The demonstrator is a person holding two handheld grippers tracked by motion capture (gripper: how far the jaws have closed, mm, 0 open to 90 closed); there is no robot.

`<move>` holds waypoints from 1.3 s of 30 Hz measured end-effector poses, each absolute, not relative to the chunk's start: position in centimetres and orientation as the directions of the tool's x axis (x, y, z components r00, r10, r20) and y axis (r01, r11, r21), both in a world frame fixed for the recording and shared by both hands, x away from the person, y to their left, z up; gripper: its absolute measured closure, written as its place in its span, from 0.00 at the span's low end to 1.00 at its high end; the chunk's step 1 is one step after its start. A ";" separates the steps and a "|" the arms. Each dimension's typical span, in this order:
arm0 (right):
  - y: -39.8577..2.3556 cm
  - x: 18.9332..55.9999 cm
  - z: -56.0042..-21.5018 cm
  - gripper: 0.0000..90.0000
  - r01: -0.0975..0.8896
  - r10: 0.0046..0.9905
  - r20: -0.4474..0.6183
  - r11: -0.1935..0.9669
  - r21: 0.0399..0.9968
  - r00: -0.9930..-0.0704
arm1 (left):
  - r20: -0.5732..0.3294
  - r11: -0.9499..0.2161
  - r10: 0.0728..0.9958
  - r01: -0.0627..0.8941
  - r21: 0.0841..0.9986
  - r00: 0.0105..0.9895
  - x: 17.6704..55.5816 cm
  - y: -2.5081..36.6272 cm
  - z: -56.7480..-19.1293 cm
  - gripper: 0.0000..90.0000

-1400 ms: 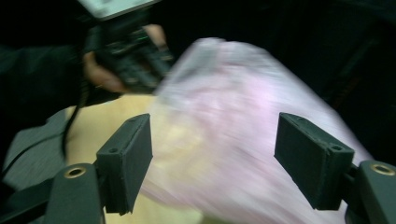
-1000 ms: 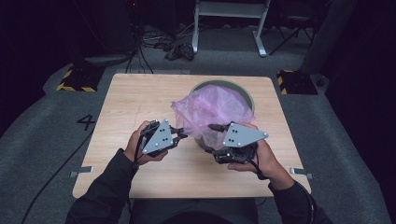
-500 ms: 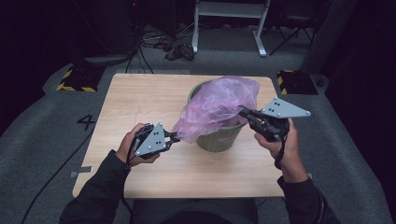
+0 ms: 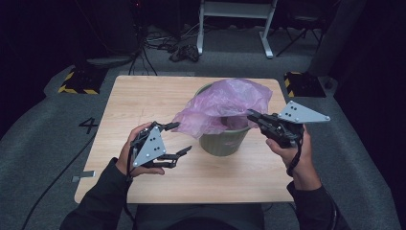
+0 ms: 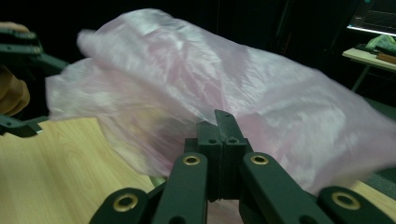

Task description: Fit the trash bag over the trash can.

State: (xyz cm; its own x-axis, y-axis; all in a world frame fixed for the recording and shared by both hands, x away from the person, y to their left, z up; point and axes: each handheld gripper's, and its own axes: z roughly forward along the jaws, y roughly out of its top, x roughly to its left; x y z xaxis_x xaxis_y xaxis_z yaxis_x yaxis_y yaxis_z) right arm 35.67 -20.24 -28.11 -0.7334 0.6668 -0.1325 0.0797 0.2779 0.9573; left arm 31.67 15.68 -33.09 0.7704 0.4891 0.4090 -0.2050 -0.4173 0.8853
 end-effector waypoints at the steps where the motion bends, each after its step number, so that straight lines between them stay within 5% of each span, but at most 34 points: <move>1: -20.2 35.6 -28.0 1.00 0.078 0.668 -0.136 0.280 0.957 -0.732 | 0.407 -0.400 0.504 -0.211 0.892 0.762 31.4 15.8 -32.9 0.28; 6: -19.9 35.6 -27.9 1.00 0.089 0.663 -0.119 0.271 0.958 -0.739 | 0.357 -0.344 0.509 -0.195 0.918 0.783 30.8 16.1 -31.6 0.28; 11: -19.4 35.7 -28.1 1.00 0.095 0.654 -0.118 0.281 0.955 -0.747 | 0.407 -0.391 0.435 -0.239 0.889 0.803 29.4 12.5 -31.0 0.27; 19: -19.4 35.6 -28.2 1.00 0.097 0.638 -0.119 0.293 0.951 -0.760 | 0.355 -0.416 0.527 -0.130 0.900 0.772 32.0 9.5 -31.2 0.28; 26: -19.8 35.3 -28.0 1.00 0.092 0.638 -0.123 0.292 0.952 -0.760 | 0.317 -0.452 0.630 0.003 0.892 0.709 35.4 9.4 -32.4 0.47; 34: -20.0 35.4 -28.0 1.00 0.096 0.643 -0.120 0.291 0.952 -0.756 | 0.380 -0.527 0.608 -0.003 0.850 0.698 36.5 9.7 -33.2 0.79; 36: -20.0 35.4 -27.9 1.00 0.092 0.648 -0.129 0.296 0.951 -0.751 | 0.389 -0.532 0.595 -0.019 0.847 0.704 36.6 9.9 -33.5 0.96; 39: -20.1 35.5 -27.9 1.00 0.093 0.657 -0.131 0.295 0.951 -0.743 | 0.408 -0.540 0.567 -0.052 0.840 0.716 36.4 10.4 -33.5 1.00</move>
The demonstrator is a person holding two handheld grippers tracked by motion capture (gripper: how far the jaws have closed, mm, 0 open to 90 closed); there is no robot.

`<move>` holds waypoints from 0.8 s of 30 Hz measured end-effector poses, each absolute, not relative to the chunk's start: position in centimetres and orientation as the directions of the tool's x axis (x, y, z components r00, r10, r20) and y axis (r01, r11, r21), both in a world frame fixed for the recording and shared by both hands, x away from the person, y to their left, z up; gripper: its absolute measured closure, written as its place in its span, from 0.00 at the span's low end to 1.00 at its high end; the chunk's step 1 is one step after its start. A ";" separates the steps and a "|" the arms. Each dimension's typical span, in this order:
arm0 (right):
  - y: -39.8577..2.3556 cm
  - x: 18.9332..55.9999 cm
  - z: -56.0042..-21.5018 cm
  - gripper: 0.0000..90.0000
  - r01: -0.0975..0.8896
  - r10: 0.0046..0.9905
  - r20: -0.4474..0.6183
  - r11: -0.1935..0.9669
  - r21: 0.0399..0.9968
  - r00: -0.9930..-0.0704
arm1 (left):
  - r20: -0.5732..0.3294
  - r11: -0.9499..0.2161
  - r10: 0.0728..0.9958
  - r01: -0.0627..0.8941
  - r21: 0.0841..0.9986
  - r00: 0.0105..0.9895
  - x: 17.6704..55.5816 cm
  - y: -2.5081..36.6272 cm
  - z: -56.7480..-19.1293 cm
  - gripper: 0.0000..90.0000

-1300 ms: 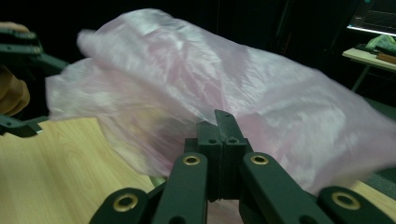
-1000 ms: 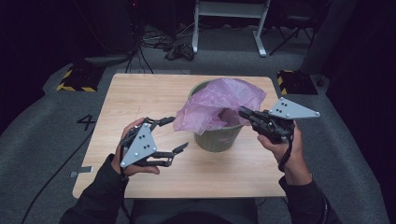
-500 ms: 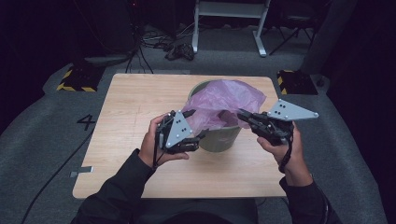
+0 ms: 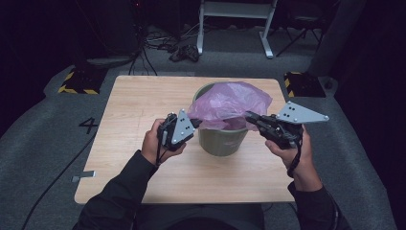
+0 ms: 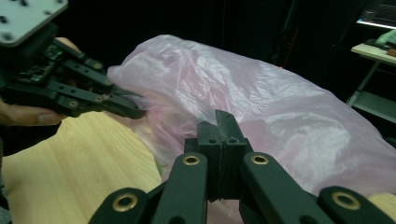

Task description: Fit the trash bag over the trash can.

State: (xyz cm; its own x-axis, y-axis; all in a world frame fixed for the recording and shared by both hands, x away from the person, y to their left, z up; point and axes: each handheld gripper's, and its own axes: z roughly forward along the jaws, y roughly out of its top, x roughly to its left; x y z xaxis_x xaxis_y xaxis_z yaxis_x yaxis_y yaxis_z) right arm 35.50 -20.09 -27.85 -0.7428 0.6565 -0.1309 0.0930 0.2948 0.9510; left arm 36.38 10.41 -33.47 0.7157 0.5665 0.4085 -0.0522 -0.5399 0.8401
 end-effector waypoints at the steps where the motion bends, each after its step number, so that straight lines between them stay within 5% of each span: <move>1: -20.4 35.6 -27.7 1.00 0.101 0.672 -0.124 0.286 0.953 -0.730 | 0.399 -0.530 0.548 -0.065 0.846 0.735 36.1 10.7 -33.4 1.00; 9: -22.2 36.4 -27.4 1.00 0.156 0.763 -0.091 0.245 0.957 -0.640 | 0.423 -0.499 0.314 -0.231 0.835 0.850 32.9 13.7 -32.0 1.00; 15: -23.5 36.5 -27.3 1.00 0.181 0.788 -0.069 0.224 0.958 -0.612 | 0.455 -0.499 0.229 -0.297 0.814 0.860 30.7 15.8 -30.7 1.00; 24: -25.2 36.2 -27.7 1.00 0.206 0.810 -0.051 0.209 0.956 -0.584 | 0.456 -0.632 0.130 -0.281 0.722 0.880 31.1 17.2 -32.4 1.00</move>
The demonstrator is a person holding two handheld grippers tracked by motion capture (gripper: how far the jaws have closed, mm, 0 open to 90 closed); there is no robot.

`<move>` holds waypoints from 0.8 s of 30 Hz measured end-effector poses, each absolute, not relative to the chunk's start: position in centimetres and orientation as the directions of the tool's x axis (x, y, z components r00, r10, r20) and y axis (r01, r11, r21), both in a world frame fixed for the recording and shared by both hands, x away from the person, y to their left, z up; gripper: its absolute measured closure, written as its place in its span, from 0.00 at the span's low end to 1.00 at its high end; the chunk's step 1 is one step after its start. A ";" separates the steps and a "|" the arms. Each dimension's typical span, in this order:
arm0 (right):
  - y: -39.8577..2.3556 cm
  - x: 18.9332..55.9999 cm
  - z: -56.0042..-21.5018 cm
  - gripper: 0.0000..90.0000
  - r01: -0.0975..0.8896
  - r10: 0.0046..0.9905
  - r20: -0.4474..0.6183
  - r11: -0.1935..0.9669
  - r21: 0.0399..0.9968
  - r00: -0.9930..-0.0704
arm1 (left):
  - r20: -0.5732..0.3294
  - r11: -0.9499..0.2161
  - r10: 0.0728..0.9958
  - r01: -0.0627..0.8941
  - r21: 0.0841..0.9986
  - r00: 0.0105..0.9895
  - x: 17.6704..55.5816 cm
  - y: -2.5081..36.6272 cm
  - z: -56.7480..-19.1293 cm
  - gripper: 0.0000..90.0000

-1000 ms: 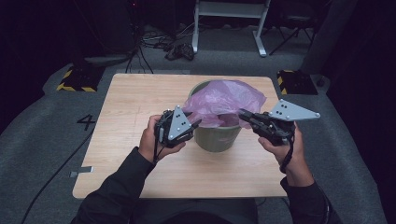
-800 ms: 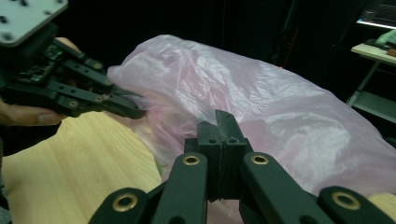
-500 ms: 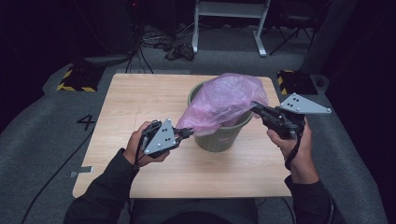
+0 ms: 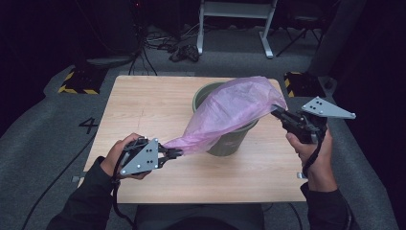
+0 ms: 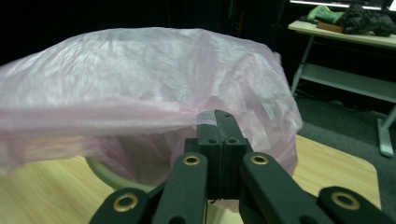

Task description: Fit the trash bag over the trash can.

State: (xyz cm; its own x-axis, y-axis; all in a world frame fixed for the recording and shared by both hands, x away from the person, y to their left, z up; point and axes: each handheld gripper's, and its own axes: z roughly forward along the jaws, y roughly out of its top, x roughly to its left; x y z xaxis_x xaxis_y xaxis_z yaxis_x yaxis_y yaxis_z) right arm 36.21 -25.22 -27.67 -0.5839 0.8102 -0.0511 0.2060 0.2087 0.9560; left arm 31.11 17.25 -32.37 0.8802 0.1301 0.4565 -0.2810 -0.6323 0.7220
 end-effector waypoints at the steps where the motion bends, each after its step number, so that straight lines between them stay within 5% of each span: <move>1: -25.8 36.4 -28.0 1.00 0.224 0.815 -0.034 0.198 0.954 -0.578 | 0.431 -0.640 0.140 -0.250 0.726 0.891 31.8 17.5 -33.0 1.00; 6: -26.0 36.9 -28.9 1.00 0.244 0.814 -0.014 0.191 0.951 -0.581 | 0.387 -0.619 0.116 -0.238 0.748 0.915 32.5 17.6 -33.9 0.97; 8: -25.8 37.1 -29.1 1.00 0.240 0.808 -0.019 0.197 0.951 -0.589 | 0.377 -0.596 0.099 -0.249 0.764 0.921 32.2 17.6 -34.1 0.81; 10: -25.6 37.1 -29.3 1.00 0.224 0.803 -0.026 0.197 0.955 -0.596 | 0.362 -0.565 0.119 -0.236 0.790 0.925 31.7 17.4 -34.1 0.52; 11: -25.5 37.1 -29.3 1.00 0.221 0.799 -0.026 0.198 0.955 -0.601 | 0.355 -0.556 0.137 -0.224 0.800 0.925 31.4 17.3 -33.9 0.52; 12: -25.2 37.1 -29.1 1.00 0.208 0.797 -0.038 0.203 0.957 -0.603 | 0.346 -0.520 0.149 -0.224 0.824 0.926 30.5 17.5 -33.5 0.32; 13: -25.2 37.1 -29.1 1.00 0.208 0.797 -0.038 0.203 0.957 -0.603 | 0.346 -0.520 0.149 -0.224 0.824 0.926 30.5 17.5 -33.5 0.27; 21: -24.3 36.9 -28.8 0.98 0.175 0.791 -0.072 0.222 0.959 -0.608 | 0.271 -0.321 0.285 -0.174 0.931 0.919 28.6 19.1 -31.2 0.19; 24: -23.7 36.8 -28.6 0.95 0.164 0.785 -0.087 0.234 0.958 -0.613 | 0.268 -0.375 0.346 -0.129 0.918 0.899 30.4 17.1 -30.0 0.21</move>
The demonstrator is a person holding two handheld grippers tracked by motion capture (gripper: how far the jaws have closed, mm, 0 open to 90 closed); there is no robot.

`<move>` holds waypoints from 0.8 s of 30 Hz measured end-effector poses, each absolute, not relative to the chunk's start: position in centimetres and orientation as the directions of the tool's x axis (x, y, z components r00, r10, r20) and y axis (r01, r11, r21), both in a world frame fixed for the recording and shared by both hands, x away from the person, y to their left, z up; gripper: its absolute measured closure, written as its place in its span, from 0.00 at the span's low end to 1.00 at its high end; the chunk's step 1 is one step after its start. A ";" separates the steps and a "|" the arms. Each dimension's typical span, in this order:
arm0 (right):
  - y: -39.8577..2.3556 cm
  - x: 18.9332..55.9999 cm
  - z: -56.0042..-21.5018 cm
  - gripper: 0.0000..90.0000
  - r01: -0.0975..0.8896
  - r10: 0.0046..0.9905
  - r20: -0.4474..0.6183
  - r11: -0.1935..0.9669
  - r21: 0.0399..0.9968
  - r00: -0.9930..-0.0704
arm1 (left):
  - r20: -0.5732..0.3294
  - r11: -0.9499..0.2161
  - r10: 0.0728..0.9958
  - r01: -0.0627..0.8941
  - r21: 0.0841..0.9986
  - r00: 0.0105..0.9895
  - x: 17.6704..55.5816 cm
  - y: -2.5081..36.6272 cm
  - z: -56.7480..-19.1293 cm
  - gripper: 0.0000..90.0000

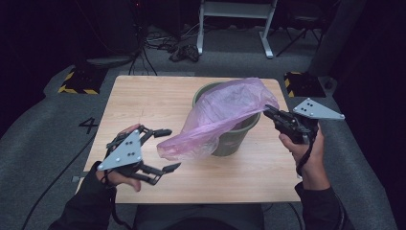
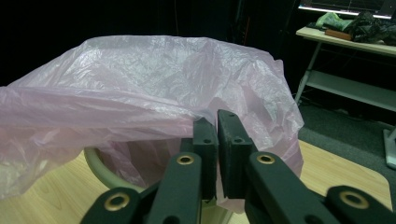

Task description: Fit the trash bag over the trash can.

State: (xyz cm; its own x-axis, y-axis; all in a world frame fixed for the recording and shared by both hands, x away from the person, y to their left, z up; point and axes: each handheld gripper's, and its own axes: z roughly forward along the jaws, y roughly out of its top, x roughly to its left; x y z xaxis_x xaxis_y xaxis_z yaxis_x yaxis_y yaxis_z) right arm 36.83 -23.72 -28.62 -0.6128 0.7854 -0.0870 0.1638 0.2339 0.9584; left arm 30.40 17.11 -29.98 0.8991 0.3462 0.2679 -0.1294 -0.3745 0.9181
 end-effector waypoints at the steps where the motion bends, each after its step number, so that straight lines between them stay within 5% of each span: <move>1: -23.6 36.8 -28.5 0.94 0.156 0.782 -0.092 0.236 0.959 -0.617 | 0.281 -0.401 0.335 -0.134 0.906 0.899 30.9 16.3 -29.8 0.21; 8: -22.5 36.8 -27.8 0.86 0.110 0.765 -0.152 0.279 0.954 -0.625 | 0.316 -0.546 0.307 -0.106 0.831 0.898 33.9 12.1 -29.2 0.31; 12: -21.6 36.8 -27.7 0.68 0.072 0.739 -0.203 0.322 0.944 -0.643 | 0.303 -0.570 0.345 -0.058 0.820 0.889 35.6 10.6 -29.9 0.51; 13: -21.2 36.6 -27.8 0.56 0.046 0.708 -0.223 0.339 0.940 -0.670 | 0.292 -0.561 0.351 -0.049 0.826 0.890 36.1 10.4 -30.2 0.64; 15: -21.0 36.5 -27.8 0.53 0.031 0.695 -0.234 0.345 0.938 -0.680 | 0.298 -0.561 0.349 -0.057 0.826 0.889 36.2 10.4 -30.4 0.70; 16: -20.8 36.1 -28.0 0.44 0.015 0.677 -0.250 0.360 0.933 -0.693 | 0.301 -0.557 0.359 -0.056 0.829 0.883 36.4 10.4 -30.5 0.84; 20: -20.9 35.0 -28.0 0.36 -0.032 0.649 -0.290 0.379 0.925 -0.704 | 0.310 -0.545 0.385 -0.056 0.836 0.870 36.8 10.5 -30.8 0.98; 24: -21.5 33.8 -28.1 0.31 -0.052 0.649 -0.312 0.387 0.921 -0.694 | 0.282 -0.511 0.411 -0.037 0.859 0.867 37.3 10.6 -31.1 1.00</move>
